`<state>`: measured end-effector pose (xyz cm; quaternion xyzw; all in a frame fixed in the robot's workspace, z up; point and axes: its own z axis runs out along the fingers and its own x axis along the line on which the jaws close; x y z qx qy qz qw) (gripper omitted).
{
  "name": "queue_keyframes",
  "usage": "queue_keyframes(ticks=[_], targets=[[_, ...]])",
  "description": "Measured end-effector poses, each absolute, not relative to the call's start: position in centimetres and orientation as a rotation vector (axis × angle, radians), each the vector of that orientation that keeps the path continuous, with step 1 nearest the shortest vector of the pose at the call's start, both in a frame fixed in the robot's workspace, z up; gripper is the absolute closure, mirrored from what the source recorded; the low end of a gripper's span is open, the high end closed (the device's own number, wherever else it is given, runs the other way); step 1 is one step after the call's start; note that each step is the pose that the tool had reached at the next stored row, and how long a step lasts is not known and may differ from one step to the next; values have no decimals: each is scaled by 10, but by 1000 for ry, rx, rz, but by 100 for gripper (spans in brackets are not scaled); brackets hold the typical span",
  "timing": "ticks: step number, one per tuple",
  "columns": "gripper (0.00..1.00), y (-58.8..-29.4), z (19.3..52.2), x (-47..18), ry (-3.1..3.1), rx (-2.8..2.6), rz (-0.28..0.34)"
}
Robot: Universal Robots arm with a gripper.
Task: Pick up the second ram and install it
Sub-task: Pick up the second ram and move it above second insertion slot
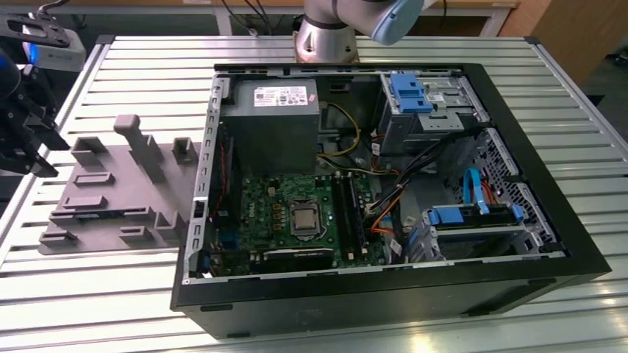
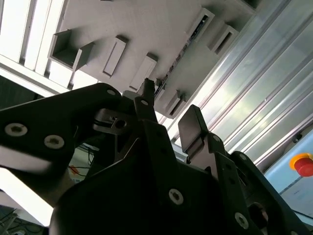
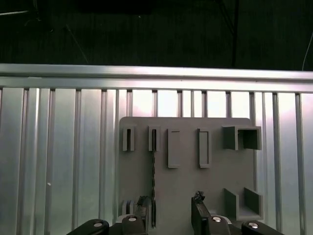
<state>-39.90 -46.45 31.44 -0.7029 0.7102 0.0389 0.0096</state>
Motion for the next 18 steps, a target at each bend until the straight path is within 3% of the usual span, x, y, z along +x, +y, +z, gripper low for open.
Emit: queue_keyframes(ticks=[18], targets=[[53,-472,284,-399,2221,-2190,121]])
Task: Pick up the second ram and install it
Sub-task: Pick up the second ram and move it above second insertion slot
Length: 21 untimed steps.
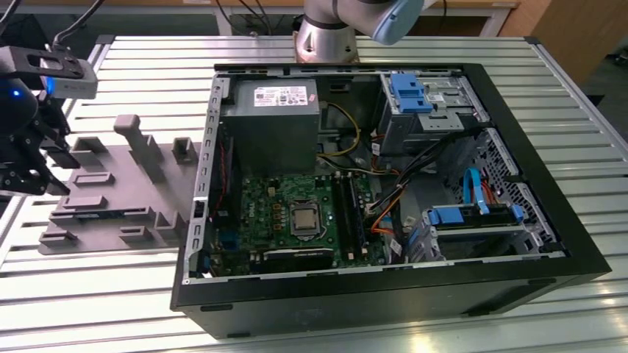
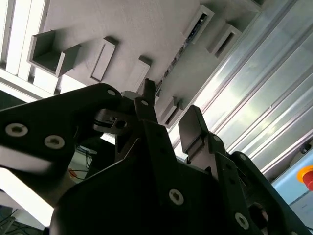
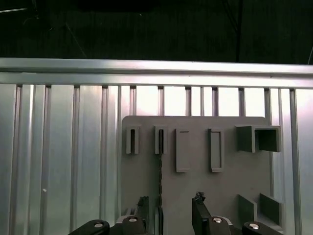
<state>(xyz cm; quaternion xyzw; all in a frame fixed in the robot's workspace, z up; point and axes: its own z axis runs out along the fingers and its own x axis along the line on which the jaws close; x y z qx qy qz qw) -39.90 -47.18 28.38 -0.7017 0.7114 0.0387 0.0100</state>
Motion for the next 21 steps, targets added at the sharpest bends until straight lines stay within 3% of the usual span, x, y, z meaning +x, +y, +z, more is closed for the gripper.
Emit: queue_keyframes(ticks=[5,6,21], targets=[[54,-472,282,-399,2221,-2191,121],[61,-472,282,-399,2221,-2191,121],[61,-472,258,-403,2216,-2195,121]])
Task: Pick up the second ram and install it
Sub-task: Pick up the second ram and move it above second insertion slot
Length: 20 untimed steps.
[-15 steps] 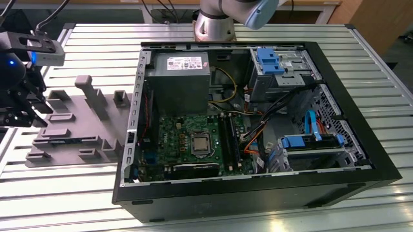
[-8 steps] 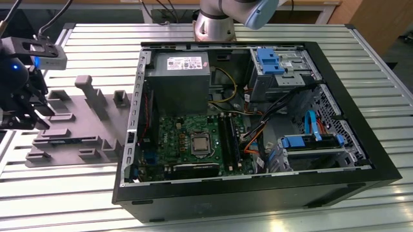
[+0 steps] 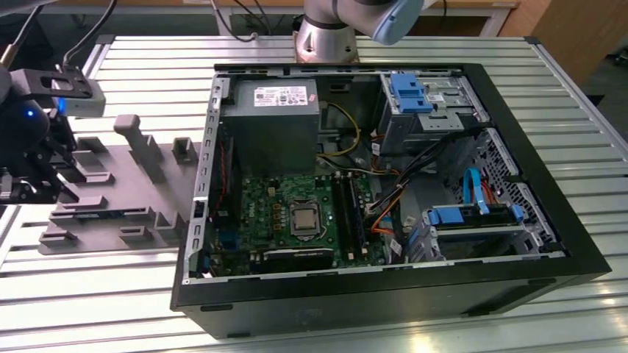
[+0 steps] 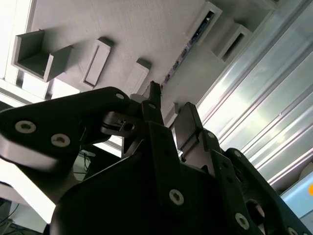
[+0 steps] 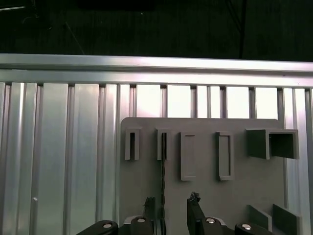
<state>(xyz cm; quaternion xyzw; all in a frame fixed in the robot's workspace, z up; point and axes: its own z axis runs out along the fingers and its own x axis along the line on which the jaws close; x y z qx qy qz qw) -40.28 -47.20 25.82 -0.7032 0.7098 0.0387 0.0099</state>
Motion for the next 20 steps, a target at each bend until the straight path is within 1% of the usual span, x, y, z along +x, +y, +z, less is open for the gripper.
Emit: queue_keyframes(ticks=[5,20], targets=[[61,-472,256,-403,2216,-2195,121],[61,-474,229,-405,2216,-2196,121]])
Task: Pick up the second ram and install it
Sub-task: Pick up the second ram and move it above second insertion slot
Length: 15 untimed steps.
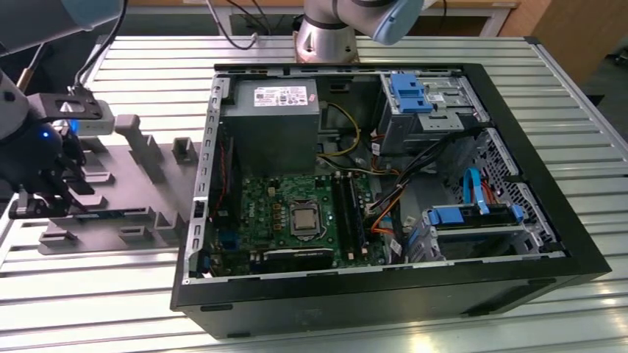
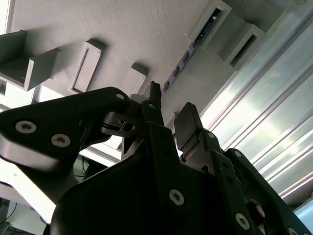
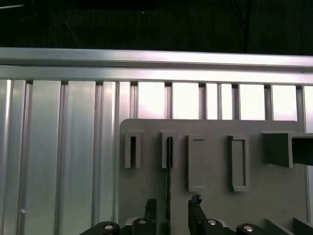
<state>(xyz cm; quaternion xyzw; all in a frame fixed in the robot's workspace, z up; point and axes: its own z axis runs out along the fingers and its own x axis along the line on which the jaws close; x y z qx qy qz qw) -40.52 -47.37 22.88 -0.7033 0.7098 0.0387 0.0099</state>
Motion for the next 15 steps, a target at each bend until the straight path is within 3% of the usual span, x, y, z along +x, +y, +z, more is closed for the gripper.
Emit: queue_keyframes(ticks=[15], targets=[[61,-474,210,-407,2216,-2195,121]])
